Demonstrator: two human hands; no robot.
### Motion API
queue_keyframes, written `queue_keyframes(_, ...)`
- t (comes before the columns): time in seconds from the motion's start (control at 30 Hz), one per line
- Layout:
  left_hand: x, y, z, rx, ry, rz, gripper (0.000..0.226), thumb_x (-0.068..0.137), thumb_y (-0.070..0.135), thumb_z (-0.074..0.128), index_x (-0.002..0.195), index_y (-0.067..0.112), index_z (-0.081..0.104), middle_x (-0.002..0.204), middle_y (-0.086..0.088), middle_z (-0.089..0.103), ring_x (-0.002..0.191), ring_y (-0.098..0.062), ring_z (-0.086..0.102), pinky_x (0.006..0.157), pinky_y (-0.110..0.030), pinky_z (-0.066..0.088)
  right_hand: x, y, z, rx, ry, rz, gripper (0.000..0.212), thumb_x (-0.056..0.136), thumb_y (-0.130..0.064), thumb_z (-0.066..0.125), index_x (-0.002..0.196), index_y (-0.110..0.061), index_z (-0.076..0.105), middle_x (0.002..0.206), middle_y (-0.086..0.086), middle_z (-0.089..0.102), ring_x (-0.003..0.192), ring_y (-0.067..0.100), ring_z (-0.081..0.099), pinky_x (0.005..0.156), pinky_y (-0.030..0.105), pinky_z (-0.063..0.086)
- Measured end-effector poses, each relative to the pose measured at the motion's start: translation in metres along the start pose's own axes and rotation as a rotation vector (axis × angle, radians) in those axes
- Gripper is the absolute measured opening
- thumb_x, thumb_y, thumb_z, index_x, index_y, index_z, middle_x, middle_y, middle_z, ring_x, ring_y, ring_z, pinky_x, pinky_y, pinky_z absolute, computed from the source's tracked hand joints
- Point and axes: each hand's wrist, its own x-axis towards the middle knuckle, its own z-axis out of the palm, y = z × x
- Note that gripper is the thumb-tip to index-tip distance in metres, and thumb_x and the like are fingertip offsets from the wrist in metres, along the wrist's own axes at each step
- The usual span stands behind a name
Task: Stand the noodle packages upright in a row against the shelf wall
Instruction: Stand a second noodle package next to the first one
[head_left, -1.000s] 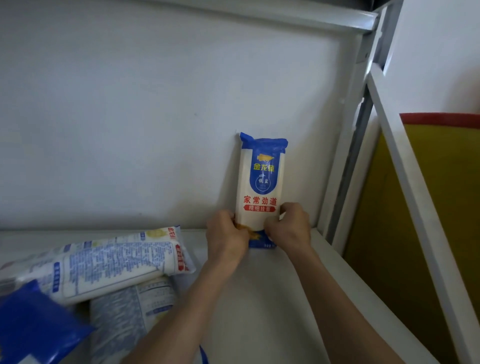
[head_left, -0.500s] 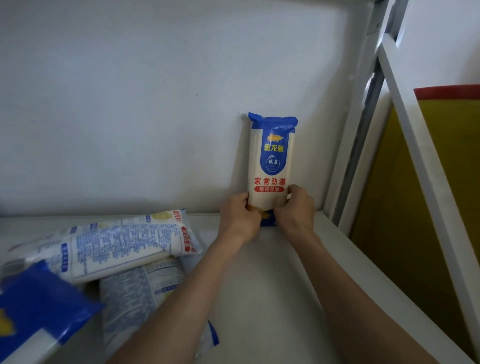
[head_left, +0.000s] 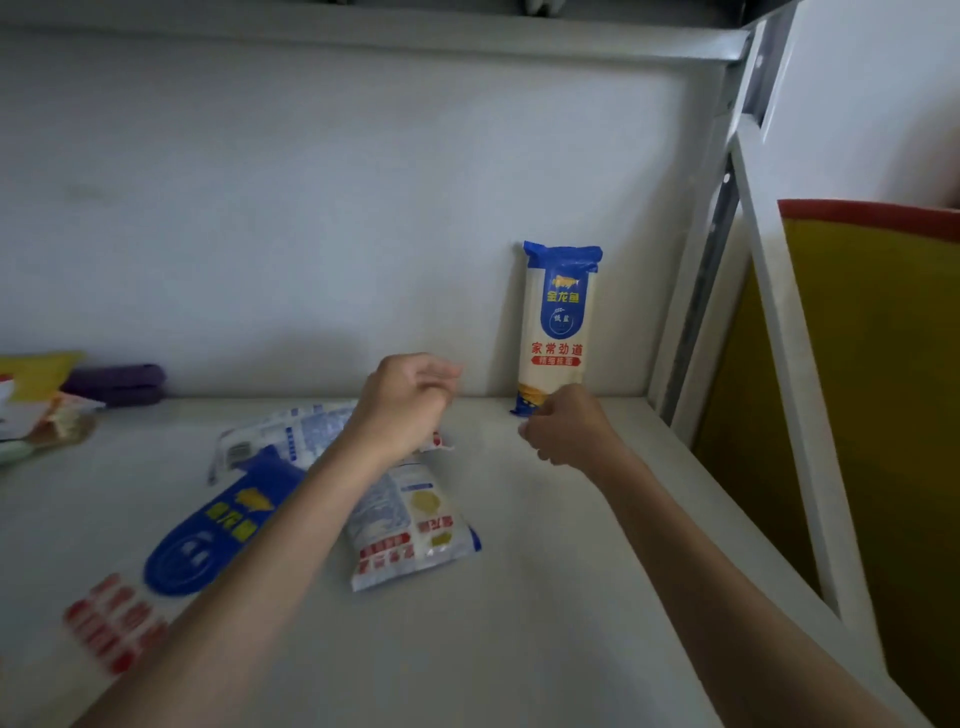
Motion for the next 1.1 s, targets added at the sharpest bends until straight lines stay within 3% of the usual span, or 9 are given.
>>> queue_keyframes(0.13, -0.037, -0.015, -0.038, 0.138, 0.037, -0.042, 0.028, 0.086, 0.001, 0.057, 0.091, 0.025, 0.069, 0.092, 0.008, 0.071, 0.087, -0.006, 0.065, 0.077, -0.022, 0.051, -0.037, -0.021, 0.042, 0.030, -0.173, -0.050, 0.027, 0.081, -0.017, 0.064, 0.097, 0.005, 0.068, 0.096, 0.022, 0.071, 0.088, 0.035, 0.070, 0.081, 0.046, 0.059)
queue_keyframes(0.2, -0.042, -0.022, -0.043, 0.193, 0.057, -0.046, 0.026, 0.084, 0.001, 0.059, 0.090, 0.025, 0.069, 0.084, 0.011, 0.070, 0.084, -0.007, 0.064, 0.069, -0.016, 0.045, -0.044, -0.021, 0.047, 0.107, -0.219, -0.023, 0.026, 0.081, -0.015, 0.062, 0.098, 0.003, 0.069, 0.098, 0.022, 0.072, 0.086, 0.034, 0.070, 0.083, 0.046, 0.059)
queue_keyframes(0.37, -0.048, -0.038, -0.076, 0.343, 0.162, -0.093, 0.030, 0.080, -0.002, 0.061, 0.102, 0.016, 0.072, 0.100, 0.000, 0.072, 0.092, -0.012, 0.066, 0.084, -0.020, 0.046, -0.043, -0.021, 0.054, 0.236, -0.176, 0.006, 0.018, 0.081, -0.002, 0.058, 0.087, 0.009, 0.071, 0.085, 0.026, 0.072, 0.078, 0.036, 0.072, 0.076, 0.050, 0.060)
queue_keyframes(0.5, -0.051, -0.044, -0.110, 0.479, 0.222, -0.201, 0.030, 0.083, 0.014, 0.068, 0.111, 0.023, 0.068, 0.111, 0.004, 0.070, 0.098, -0.014, 0.064, 0.087, -0.031, 0.049, -0.054, -0.036, 0.064, 0.277, -0.084, -0.018, 0.023, 0.079, 0.001, 0.054, 0.093, 0.013, 0.068, 0.090, 0.029, 0.070, 0.072, 0.036, 0.069, 0.071, 0.050, 0.060)
queue_keyframes(0.57, -0.056, -0.047, -0.127, 0.539, 0.195, -0.318, 0.030, 0.083, 0.024, 0.069, 0.112, 0.022, 0.065, 0.112, 0.003, 0.067, 0.094, -0.016, 0.062, 0.086, -0.034, 0.048, -0.064, -0.046, 0.074, 0.297, -0.092, -0.022, 0.023, 0.079, 0.000, 0.053, 0.090, 0.013, 0.068, 0.087, 0.027, 0.071, 0.067, 0.033, 0.067, 0.067, 0.042, 0.061)
queue_keyframes(0.67, -0.062, -0.052, -0.146, 0.580, 0.051, -0.492, 0.028, 0.084, 0.036, 0.069, 0.099, 0.012, 0.069, 0.096, 0.000, 0.068, 0.081, -0.015, 0.060, 0.079, -0.035, 0.048, -0.079, -0.056, 0.094, 0.380, -0.249, 0.050, 0.019, 0.082, -0.006, 0.059, 0.088, 0.009, 0.069, 0.076, 0.020, 0.073, 0.067, 0.031, 0.071, 0.071, 0.045, 0.062)
queue_keyframes(0.8, -0.069, -0.054, -0.162, 0.470, -0.157, -0.694, 0.044, 0.083, 0.048, 0.068, 0.098, 0.007, 0.068, 0.097, -0.007, 0.072, 0.091, -0.023, 0.064, 0.085, -0.042, 0.049, -0.094, -0.067, 0.116, 0.462, -0.455, 0.171, 0.028, 0.087, -0.020, 0.069, 0.105, 0.000, 0.061, 0.084, 0.014, 0.070, 0.058, 0.019, 0.065, 0.061, 0.031, 0.061)
queue_keyframes(0.9, -0.073, -0.055, -0.165, 0.443, -0.222, -0.730, 0.048, 0.076, 0.052, 0.072, 0.100, 0.010, 0.069, 0.097, -0.006, 0.073, 0.096, -0.024, 0.064, 0.087, -0.044, 0.048, -0.095, -0.066, 0.125, 0.476, -0.417, 0.150, 0.028, 0.086, -0.021, 0.071, 0.104, -0.001, 0.063, 0.085, 0.011, 0.070, 0.062, 0.016, 0.066, 0.060, 0.027, 0.060)
queue_keyframes(1.1, -0.073, -0.055, -0.164, 0.353, -0.121, -0.701, 0.046, 0.072, 0.041, 0.080, 0.099, 0.005, 0.067, 0.083, -0.008, 0.076, 0.082, -0.023, 0.069, 0.065, -0.035, 0.048, -0.098, -0.065, 0.123, 0.537, -0.419, 0.092, 0.023, 0.086, -0.013, 0.067, 0.102, 0.003, 0.063, 0.080, 0.014, 0.068, 0.061, 0.019, 0.064, 0.062, 0.031, 0.059)
